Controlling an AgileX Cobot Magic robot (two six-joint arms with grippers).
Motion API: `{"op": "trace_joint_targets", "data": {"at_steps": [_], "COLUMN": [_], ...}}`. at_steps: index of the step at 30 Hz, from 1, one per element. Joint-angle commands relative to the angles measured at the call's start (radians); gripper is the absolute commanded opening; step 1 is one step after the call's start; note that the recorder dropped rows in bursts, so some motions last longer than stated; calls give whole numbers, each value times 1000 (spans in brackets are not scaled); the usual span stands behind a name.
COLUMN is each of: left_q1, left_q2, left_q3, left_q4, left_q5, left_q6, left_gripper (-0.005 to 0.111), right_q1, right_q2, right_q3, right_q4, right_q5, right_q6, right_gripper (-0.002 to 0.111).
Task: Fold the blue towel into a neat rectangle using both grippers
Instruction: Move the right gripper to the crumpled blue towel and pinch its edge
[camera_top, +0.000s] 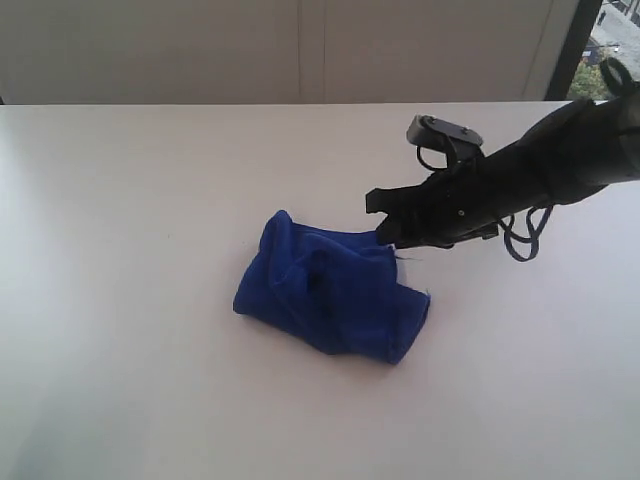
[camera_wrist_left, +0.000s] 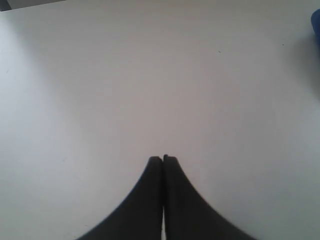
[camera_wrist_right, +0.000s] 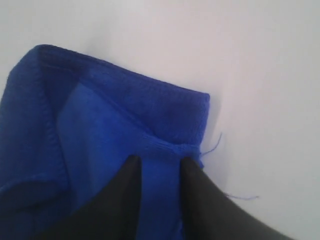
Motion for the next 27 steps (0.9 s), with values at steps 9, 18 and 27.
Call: {"op": "trace_joint_targets", "data": {"at_steps": [9,18,27], "left_q1": [1,1,1], "left_q2": [-5,-5,-5], "left_q3": [5,5,5], "left_q4": [-11,-11,-11], "left_q5": [0,0,0], "left_q6": [2,2,2], "left_gripper": [0,0,0], "right_q1": [6,6,6], "right_q2": [19,55,71], "right_q3": [-11,-11,-11], "right_q4": [-6,22,49], "right_q5": [-93,-69,-24], "right_q6": [-12,-10,-10], "right_gripper": [28,28,27]}}
